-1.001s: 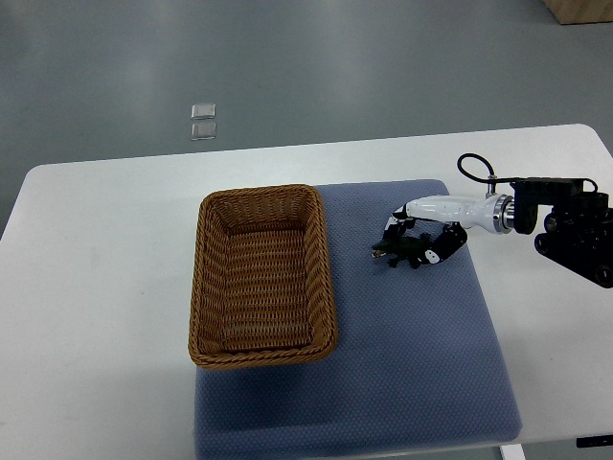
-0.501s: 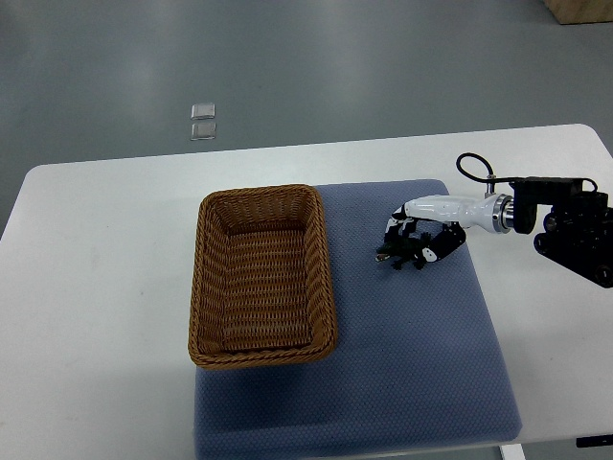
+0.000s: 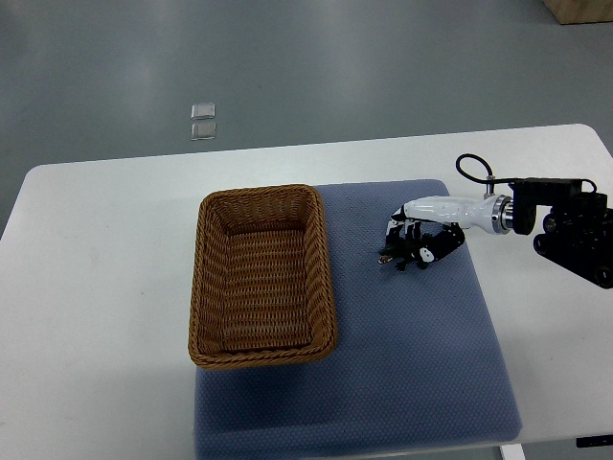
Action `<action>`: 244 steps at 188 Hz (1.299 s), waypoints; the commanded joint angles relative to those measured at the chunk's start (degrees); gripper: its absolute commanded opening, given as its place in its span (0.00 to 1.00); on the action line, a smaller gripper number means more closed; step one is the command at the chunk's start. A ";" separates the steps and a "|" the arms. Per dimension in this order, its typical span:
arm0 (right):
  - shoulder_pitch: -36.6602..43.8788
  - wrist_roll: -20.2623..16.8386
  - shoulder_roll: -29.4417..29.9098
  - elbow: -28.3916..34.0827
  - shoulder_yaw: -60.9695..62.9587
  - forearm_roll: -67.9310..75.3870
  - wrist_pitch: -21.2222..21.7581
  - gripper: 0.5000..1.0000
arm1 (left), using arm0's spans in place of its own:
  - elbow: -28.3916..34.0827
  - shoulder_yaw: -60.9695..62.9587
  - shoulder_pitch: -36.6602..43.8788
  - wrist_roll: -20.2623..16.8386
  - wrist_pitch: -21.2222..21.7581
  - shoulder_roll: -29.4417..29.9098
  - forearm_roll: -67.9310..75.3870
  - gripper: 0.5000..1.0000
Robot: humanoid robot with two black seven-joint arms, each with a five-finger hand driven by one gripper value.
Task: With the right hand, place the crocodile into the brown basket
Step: 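Close the right hand's fingers around the crocodile, then lift the crocodile and carry it over the wicker basket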
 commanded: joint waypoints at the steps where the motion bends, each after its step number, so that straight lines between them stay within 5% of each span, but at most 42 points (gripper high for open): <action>1: 0.06 -0.01 -0.03 -0.06 0.00 0.00 0.00 0.00 | 0.01 0.00 0.00 0.00 0.00 0.00 0.00 1.00; 127: 0.23 1.66 -0.12 0.03 0.17 0.09 0.00 0.00 | 0.01 0.00 0.00 0.00 0.00 0.00 0.00 1.00; 244: 8.31 2.45 0.24 0.47 0.17 0.71 0.70 0.00 | 0.01 0.00 0.00 0.00 0.00 0.00 0.00 1.00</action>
